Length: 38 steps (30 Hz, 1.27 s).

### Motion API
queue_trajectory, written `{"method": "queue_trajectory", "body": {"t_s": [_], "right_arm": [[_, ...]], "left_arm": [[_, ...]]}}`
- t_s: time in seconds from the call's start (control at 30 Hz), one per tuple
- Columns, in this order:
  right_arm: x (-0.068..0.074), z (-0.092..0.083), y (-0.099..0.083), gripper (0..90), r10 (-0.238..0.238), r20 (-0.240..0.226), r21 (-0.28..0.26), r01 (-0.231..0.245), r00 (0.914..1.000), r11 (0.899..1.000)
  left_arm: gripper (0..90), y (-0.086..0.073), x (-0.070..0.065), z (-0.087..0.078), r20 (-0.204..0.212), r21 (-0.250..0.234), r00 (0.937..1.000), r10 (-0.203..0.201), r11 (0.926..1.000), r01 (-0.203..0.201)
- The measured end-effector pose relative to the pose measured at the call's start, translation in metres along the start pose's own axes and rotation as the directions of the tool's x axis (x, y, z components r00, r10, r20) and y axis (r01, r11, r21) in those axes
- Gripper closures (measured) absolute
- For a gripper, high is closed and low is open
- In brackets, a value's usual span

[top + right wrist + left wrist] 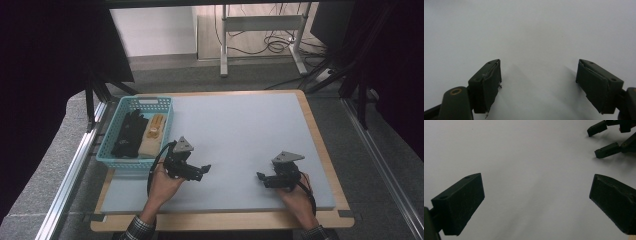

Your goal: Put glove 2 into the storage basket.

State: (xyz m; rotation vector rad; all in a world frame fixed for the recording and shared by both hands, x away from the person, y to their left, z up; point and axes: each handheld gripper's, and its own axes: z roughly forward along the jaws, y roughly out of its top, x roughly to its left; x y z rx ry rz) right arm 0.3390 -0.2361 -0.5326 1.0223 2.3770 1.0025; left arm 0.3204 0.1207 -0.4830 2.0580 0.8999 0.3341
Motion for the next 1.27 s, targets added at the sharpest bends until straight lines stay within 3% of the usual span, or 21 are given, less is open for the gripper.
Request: {"method": "queue_trajectory", "body": {"t_s": [0.3, 0.73, 0.93, 1.27], "right_arm": [[0.000, 0.000, 0.000, 19.7, -0.001, 0.000, -0.002, 0.001, 1.0000, 1.000], [0.000, 0.000, 0.000, 19.7, -0.001, 0.002, -0.001, 0.001, 1.0000, 1.000], [0.000, 0.000, 0.000, 19.6, -0.001, 0.002, -0.001, 0.001, 1.0000, 1.000], [0.000, 0.000, 0.000, 19.5, 0.001, 0.000, -0.001, -0.001, 1.0000, 1.000]], "left_arm": [[0.1, -0.023, -0.004, 0.009, 0.012, 0.007, 0.9997, -0.021, 0.9998, 0.020], [0.1, -0.054, -0.004, 0.023, -0.040, 0.090, 0.9992, -0.001, 0.9959, 0.005], [0.4, -0.059, -0.006, 0.031, -0.071, 0.145, 0.9974, 0.011, 0.9895, 0.000], [0.0, -0.059, -0.005, 0.031, -0.067, 0.151, 0.9978, 0.005, 0.9885, 0.005]]}}
